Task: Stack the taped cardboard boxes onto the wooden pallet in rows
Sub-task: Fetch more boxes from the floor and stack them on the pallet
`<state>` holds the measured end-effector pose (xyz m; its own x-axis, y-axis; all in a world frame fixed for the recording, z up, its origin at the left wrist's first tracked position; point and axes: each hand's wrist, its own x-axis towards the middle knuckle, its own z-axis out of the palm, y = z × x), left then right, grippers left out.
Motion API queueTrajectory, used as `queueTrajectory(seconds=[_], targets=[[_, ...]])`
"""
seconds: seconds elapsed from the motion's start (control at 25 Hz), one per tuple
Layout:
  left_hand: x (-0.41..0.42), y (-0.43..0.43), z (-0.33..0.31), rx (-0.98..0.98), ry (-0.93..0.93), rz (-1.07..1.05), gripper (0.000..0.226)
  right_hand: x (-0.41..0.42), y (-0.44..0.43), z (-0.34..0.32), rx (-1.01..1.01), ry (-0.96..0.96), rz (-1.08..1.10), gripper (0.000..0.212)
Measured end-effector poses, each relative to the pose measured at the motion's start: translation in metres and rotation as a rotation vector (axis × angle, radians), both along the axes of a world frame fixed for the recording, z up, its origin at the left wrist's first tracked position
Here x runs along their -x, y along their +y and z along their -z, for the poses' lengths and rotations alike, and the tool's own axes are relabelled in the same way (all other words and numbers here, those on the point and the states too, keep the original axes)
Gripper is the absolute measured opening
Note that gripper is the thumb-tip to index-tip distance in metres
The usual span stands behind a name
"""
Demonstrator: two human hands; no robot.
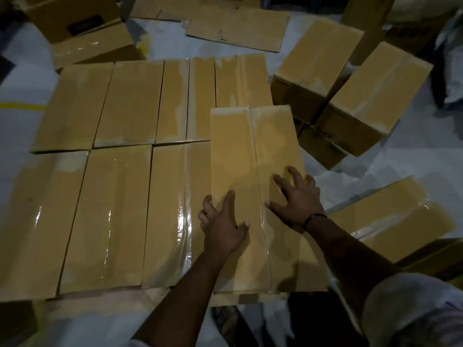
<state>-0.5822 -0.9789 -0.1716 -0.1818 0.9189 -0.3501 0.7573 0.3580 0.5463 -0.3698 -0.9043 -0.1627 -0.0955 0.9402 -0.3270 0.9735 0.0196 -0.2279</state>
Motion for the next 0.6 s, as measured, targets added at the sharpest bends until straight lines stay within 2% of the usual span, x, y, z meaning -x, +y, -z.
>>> queueTrajectory(seconds=[0.16, 0.32, 0.6], targets=[[0.006, -0.005, -0.003, 0.042, 0.026, 0.067, 0.093, -0.003, -0.022, -0.005, 0.073, -0.040, -0.035, 0.089], [0.001, -0.045, -0.017, 0.123, 0.070, 0.181, 0.095, -0.016, -0.084, -0.013, 0.116, -0.035, -0.065, 0.091], [0.017, -0.119, -0.024, 0.300, 0.077, 0.357, 0.147, -0.053, -0.185, 0.009, 0.128, 0.128, -0.133, 0.113]])
